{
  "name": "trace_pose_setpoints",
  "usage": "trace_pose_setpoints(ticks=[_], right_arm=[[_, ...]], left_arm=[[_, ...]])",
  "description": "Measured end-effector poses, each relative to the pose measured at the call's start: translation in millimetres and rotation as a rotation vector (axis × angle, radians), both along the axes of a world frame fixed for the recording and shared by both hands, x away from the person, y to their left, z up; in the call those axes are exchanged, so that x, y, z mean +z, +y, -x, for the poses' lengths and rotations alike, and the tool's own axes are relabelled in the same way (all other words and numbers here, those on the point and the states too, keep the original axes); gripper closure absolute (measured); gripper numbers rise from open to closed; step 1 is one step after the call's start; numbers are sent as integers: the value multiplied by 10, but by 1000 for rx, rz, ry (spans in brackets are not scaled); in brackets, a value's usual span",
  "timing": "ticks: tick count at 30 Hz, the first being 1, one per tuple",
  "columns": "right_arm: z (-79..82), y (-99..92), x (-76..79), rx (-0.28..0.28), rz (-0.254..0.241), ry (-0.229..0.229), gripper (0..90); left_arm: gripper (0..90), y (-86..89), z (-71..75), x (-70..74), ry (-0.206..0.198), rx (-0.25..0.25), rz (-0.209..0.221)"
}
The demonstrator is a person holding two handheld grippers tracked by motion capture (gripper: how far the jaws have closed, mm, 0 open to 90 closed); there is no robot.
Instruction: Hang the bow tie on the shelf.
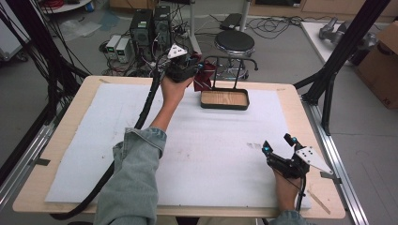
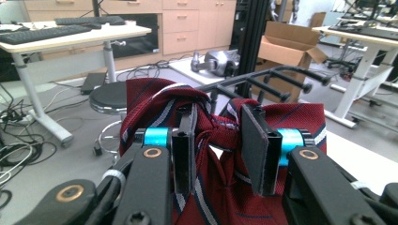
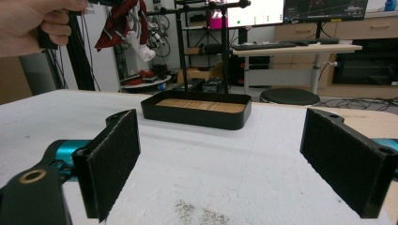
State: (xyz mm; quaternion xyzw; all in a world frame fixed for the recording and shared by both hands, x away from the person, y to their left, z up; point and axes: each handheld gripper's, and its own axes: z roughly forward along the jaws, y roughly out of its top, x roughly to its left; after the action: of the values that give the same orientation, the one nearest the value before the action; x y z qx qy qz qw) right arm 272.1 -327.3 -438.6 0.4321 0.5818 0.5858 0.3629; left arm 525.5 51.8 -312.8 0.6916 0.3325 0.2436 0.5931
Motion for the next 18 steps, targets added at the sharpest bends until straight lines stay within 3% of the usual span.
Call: trace_pose_setpoints(ticks=[4,9,18], right_arm=[[-4,-4,0,1,2,2,115],[-2,2,-1,4,-2,6,115],[-4,2,-2,5,-5,8,115]], left_arm=[[670,12,-56,-46,0,8,27],[670,48,-132,-111,15,39,18],[669,49,-156,-139,6,40,-7]])
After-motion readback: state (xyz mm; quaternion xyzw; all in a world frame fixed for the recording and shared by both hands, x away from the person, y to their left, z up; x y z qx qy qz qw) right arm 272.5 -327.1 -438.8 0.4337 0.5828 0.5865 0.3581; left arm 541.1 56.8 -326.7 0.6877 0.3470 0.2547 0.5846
